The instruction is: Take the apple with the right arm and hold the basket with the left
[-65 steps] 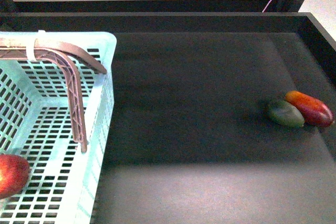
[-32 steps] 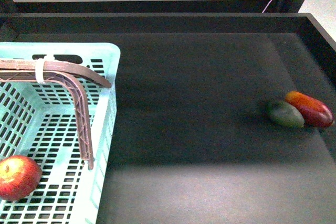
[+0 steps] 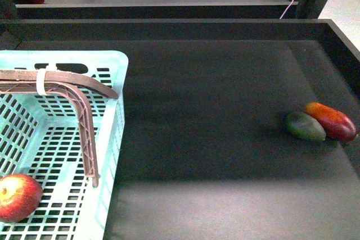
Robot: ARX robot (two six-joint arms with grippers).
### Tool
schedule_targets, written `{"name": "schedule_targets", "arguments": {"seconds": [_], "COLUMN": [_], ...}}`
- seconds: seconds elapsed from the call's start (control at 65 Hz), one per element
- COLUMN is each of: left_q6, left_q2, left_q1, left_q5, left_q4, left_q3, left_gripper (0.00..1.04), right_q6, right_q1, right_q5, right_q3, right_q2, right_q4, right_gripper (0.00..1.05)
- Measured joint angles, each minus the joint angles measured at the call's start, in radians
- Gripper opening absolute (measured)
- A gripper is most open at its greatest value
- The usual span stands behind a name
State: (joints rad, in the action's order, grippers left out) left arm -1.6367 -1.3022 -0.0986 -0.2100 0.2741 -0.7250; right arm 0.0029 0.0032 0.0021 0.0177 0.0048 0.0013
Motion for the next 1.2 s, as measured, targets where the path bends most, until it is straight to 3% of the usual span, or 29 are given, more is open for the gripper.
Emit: {"name": "schedule_targets", "arguments": {"seconds": [0.262,0.308,0.323,0.354,0.415,0.431,0.508,0.585,0.662,1.2], "left_q6": [0.049,0.303,0.328,0.535,0.904,0.929,1.398,1.556,1.601,1.623], "left_q2": [0.129,0.164,0.170,0.194,0.232,0.235,0.314,0.377,0.432,0.756], "left_q1": [-0.059,-0.044,-0.042,-0.034,-0.022,-0.021,0.004,0.020,0.084,0.095], "left_q5": [-0.045,0.050,0.058,0.080,0.103,0.103,0.114,0.138,0.203,0.210], "left_q4": [0.051,-0.257,-0.311,-0.523,-0.803,-0.817,-0.967,-0.968,-0.957,-0.800], "left_q3": [-0.039,0.082,0.105,0.199,0.324,0.330,0.423,0.500,0.545,0.697], "left_gripper": [0.97,0.87,0.85,0.78,0.65,0.64,0.41,0.18,0.03,0.03], "right_q6": [0.000,0.000,0.000,0.000,0.000,0.000,0.000,0.000,0.000,0.000], "right_q1": [0.000,0.000,0.000,0.000,0.000,0.000,0.000,0.000,0.000,0.000], "right_q5": [0.000,0.000,0.000,0.000,0.000,0.000,0.000,0.000,0.000,0.000], "right_q3": [0.000,0.000,0.000,0.000,0.000,0.000,0.000,0.000,0.000,0.000], "right_q2": [0.000,0.000,0.000,0.000,0.000,0.000,0.000,0.000,0.000,0.000], "right_q4": [0.000,0.000,0.000,0.000,0.000,0.000,0.000,0.000,0.000,0.000], "right_gripper": [0.96,0.96,0.96,0.96,0.96,0.96,0.96,0.96,0.96,0.96]}}
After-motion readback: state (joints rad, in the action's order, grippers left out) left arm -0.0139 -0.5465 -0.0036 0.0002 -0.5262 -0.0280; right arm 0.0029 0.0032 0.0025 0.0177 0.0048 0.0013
